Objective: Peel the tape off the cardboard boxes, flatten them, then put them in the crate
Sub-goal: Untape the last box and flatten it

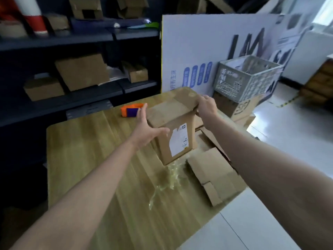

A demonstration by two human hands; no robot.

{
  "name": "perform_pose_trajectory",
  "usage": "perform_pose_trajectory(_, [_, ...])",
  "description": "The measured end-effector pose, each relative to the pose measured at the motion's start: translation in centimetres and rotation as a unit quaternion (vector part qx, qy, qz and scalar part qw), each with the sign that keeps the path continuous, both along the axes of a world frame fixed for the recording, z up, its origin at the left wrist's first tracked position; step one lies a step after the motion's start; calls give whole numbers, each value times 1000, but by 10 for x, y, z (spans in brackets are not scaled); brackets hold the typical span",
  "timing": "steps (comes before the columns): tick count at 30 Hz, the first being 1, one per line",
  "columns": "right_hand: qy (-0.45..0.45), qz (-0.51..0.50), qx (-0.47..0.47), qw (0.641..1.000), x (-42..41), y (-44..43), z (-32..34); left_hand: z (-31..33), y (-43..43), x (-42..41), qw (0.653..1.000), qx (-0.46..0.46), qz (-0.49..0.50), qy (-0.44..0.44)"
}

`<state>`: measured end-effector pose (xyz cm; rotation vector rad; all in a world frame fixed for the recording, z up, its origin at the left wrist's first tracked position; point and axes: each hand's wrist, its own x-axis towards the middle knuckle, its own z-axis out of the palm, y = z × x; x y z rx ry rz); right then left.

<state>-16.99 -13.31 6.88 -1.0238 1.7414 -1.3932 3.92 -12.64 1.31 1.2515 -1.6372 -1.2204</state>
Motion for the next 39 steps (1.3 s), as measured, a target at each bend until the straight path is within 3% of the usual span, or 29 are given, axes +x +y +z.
perform_pose_trajectory(3, [19, -63, 0, 998, -55, 21, -2, 3, 3, -51, 998, -14, -47, -38])
perform_pose_trajectory(7, [221, -83, 65, 969, -117, 45, -11, -4, 15, -118, 995, -26, -78, -54])
perform_pose_trajectory(11, [402, 48, 146, 903, -157, 65, -22, -23, 27, -165, 987, -20, -129, -94])
perform_pose_trajectory(15, [454, 220, 245, 828, -171, 72, -45, -40, 34, -184, 978, 4, -162, -133])
perform_pose_trajectory(18, [496, 277, 259, 781, -175, 67, -65, -47, 35, -187, 975, 20, -184, -124])
perform_pose_trajectory(23, [478, 294, 282, 778, -176, 51, -76, -44, 21, -184, 969, 42, -185, -158])
perform_pose_trajectory(28, [483, 293, 284, 774, -171, 44, -76, -38, 16, -186, 963, -71, -102, -240])
perform_pose_trajectory(39, [500, 278, 292, 767, -165, 49, -76, -24, 24, -207, 925, -122, -73, -352])
